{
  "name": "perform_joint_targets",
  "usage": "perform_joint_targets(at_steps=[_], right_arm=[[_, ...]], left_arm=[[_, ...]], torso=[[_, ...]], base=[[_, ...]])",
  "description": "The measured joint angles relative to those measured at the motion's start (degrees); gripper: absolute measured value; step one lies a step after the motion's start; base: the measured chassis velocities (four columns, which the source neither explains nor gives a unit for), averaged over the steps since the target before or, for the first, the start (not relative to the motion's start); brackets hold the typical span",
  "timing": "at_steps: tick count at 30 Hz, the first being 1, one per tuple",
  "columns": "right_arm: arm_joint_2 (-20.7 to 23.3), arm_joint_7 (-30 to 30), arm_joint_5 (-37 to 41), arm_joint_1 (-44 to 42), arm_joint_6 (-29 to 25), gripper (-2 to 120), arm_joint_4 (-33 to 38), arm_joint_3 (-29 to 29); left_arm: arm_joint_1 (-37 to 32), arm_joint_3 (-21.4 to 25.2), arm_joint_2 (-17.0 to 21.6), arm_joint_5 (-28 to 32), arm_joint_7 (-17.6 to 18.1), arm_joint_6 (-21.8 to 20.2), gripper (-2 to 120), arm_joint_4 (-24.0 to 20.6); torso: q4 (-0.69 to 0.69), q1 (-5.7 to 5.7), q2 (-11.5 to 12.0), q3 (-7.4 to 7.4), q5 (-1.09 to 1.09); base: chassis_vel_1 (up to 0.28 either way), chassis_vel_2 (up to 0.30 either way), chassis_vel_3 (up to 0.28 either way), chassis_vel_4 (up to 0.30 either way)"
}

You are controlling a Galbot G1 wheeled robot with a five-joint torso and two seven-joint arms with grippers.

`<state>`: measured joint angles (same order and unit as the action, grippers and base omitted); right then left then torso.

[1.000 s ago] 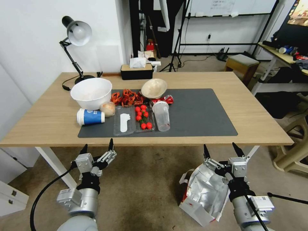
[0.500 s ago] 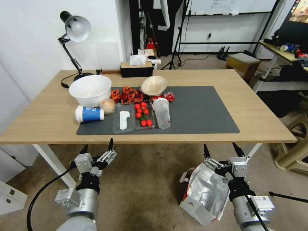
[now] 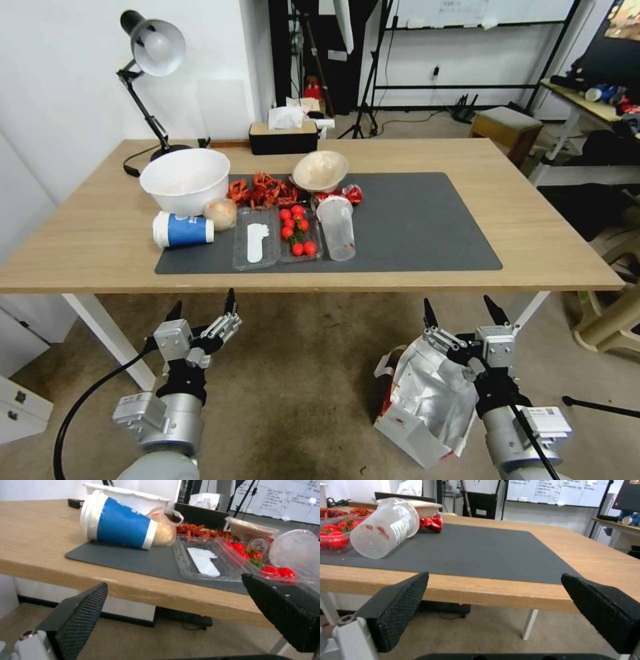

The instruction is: Pick up the food delivery bag from the floor and place it on the table.

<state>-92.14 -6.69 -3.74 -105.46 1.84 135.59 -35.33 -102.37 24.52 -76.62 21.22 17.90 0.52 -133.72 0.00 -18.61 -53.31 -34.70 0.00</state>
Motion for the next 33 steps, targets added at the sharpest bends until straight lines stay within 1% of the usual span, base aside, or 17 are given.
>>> perform_joint_targets(at_steps=[4, 6, 9, 26, 30, 32, 33], right_arm=[[0.0, 0.0, -0.04, 0.02, 0.01, 100, -0.08, 0.04], [0.0, 0.0, -0.04, 0.03, 0.02, 100, -0.09, 0.05], [0.0, -0.01, -0.06, 0.29, 0.26, 100, -0.18, 0.12], [0.0, -0.07, -0.05, 0.36, 0.65, 100, -0.57, -0.15], [0.0, -0.3, -0.08, 0.5, 0.93, 100, -0.71, -0.18], [0.0, -0.32, -0.07, 0.52, 0.95, 100, -0.72, -0.18], [0.0, -0.37, -0.08, 0.64, 1.04, 100, -0.8, -0.18]], left_arm=[[0.37, -0.17, -0.05, -0.07, -0.03, -0.02, 100, -0.01], [0.42, -0.17, -0.06, -0.09, -0.03, -0.03, 100, -0.01], [0.32, -0.09, -0.05, -0.2, -0.11, 0.04, 100, 0.38], [0.83, -0.3, -0.09, -0.2, -0.25, 0.1, 100, 1.28], [1.22, -0.36, 0.12, -0.06, -0.23, 0.1, 100, 1.82], [1.25, -0.36, 0.16, -0.06, -0.23, 0.1, 100, 1.89], [1.36, -0.37, 0.32, -0.05, -0.23, 0.1, 100, 2.05]], torso=[[0.0, 0.45, 1.08, 0.63, 0.0], [0.0, 0.52, 1.25, 0.72, 0.0], [0.0, 1.14, 2.75, 1.59, 0.0], [0.0, 2.82, 6.71, 3.88, 0.0], [0.0, 3.5, 8.34, 4.83, 0.0], [0.0, 3.58, 8.5, 4.91, 0.0], [0.0, 3.77, 8.97, 5.19, 0.0]], base=[[0.0, 0.0, 0.0, 0.0], [0.0, 0.0, 0.0, 0.0], [0.0, 0.0, 0.0, 0.0], [0.0, 0.0, 0.0, 0.0], [0.0, 0.0, 0.0, 0.0], [0.0, 0.0, 0.0, 0.0], [0.0, 0.0, 0.0, 0.0]])
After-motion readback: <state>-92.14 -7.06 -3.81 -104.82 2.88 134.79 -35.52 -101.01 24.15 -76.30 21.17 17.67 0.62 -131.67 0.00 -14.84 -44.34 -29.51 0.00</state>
